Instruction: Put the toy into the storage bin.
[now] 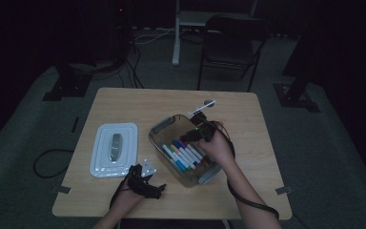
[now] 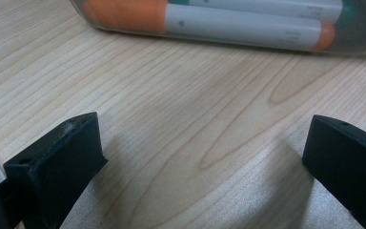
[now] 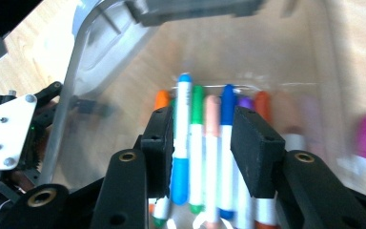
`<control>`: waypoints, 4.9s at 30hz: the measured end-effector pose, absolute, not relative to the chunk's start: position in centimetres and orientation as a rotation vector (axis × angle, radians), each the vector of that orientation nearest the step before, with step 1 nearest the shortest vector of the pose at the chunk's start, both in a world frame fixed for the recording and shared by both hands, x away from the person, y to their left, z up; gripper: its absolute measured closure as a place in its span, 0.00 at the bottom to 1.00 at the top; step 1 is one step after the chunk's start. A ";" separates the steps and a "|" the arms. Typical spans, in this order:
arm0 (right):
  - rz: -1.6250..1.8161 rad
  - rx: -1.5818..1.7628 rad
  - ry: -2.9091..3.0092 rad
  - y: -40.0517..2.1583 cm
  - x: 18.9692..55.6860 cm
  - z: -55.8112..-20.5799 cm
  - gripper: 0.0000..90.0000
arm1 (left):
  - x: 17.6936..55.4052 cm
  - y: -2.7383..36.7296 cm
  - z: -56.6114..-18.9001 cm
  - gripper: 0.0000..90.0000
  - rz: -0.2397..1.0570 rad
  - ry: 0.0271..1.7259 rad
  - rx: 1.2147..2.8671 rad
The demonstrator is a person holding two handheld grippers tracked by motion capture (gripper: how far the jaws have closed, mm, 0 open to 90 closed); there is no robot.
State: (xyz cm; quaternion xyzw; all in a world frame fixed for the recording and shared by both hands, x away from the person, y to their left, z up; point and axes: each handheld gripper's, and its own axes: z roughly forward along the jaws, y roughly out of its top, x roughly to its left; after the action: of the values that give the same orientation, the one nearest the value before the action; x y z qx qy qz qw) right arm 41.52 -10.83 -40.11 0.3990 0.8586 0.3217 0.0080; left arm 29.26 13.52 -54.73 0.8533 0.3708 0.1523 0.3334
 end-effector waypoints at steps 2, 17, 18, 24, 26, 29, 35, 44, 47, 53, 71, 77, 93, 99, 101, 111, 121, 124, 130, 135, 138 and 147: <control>1.018 1.264 2.635 -12.2 41.5 -39.6 0.65 | 29.3 13.5 -54.7 0.00 0.400 0.968 2.227; 0.968 1.479 2.402 -20.2 42.3 -41.5 0.65 | 29.3 13.5 -54.7 0.00 0.398 0.968 2.229; 0.962 1.494 2.397 -20.6 42.4 -42.1 0.65 | 29.3 13.5 -54.7 0.00 0.398 0.968 2.229; 0.923 1.569 2.362 -21.4 43.2 -44.7 0.58 | 29.3 13.5 -54.7 0.00 0.398 0.968 2.229; 0.903 1.590 2.350 -21.4 43.5 -45.6 0.59 | 29.3 13.5 -54.7 0.00 0.398 0.968 2.229; 0.896 1.605 2.317 -21.3 44.0 -46.6 0.59 | 29.3 13.5 -54.7 0.00 0.398 0.968 2.229; 0.860 1.624 2.273 -20.8 45.0 -48.7 0.54 | 29.3 13.5 -54.7 0.00 0.398 0.968 2.229; 0.751 1.676 2.280 -20.3 45.9 -51.0 0.58 | 29.3 13.5 -54.7 0.00 0.398 0.968 2.229; 0.707 1.696 2.283 -20.5 45.9 -51.7 0.61 | 29.3 13.5 -54.8 0.00 0.398 0.968 2.227; 0.680 1.697 2.274 -21.0 45.6 -51.7 0.84 | 29.3 13.5 -54.7 0.00 0.398 0.968 2.229; 0.936 1.605 2.285 -21.5 42.8 -43.8 0.85 | 29.3 13.5 -54.7 0.00 0.398 0.968 2.229; 1.014 1.496 2.322 -19.4 41.5 -40.9 0.85 | 29.3 13.5 -54.7 0.00 0.400 0.966 2.230; 1.107 1.220 2.546 -11.1 39.1 -38.7 0.85 | 29.3 13.5 -54.7 0.00 0.399 0.968 2.228; 1.027 1.176 2.636 -8.5 39.0 -40.1 0.85 | 29.3 13.5 -54.7 0.00 0.398 0.968 2.228; 0.991 1.169 2.660 -7.7 38.9 -40.7 0.85 | 29.3 13.5 -54.7 0.00 0.398 0.968 2.228; 0.919 1.168 2.780 -5.3 39.2 -42.6 0.85 | 29.3 13.5 -54.7 0.00 0.399 0.968 2.229; 0.792 1.191 2.877 -4.0 40.5 -44.1 0.85 | 29.3 13.5 -54.7 0.00 0.399 0.968 2.229; 0.704 1.196 2.927 -3.5 40.9 -45.1 0.85 | 29.3 13.5 -54.7 0.00 0.400 0.968 2.227; 0.613 1.196 2.975 -2.9 40.9 -45.9 0.84 | 29.3 13.5 -54.7 0.00 0.399 0.968 2.229; 0.571 1.201 3.006 -2.6 40.9 -46.2 0.77 | 29.3 13.5 -54.7 0.00 0.399 0.968 2.229; 0.599 1.204 2.989 -2.8 40.9 -46.0 0.74 | 29.3 13.5 -54.7 0.00 0.399 0.968 2.229; 1.013 1.155 2.875 -6.6 40.2 -42.5 0.63 | 29.3 13.5 -54.7 0.00 0.399 0.968 2.229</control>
State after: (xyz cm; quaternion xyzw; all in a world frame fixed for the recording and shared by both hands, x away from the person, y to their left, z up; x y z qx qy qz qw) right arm 40.21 -6.59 -42.45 0.3536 0.8805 0.3101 -0.0589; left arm 29.26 13.52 -54.73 0.8535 0.3705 0.1526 0.3332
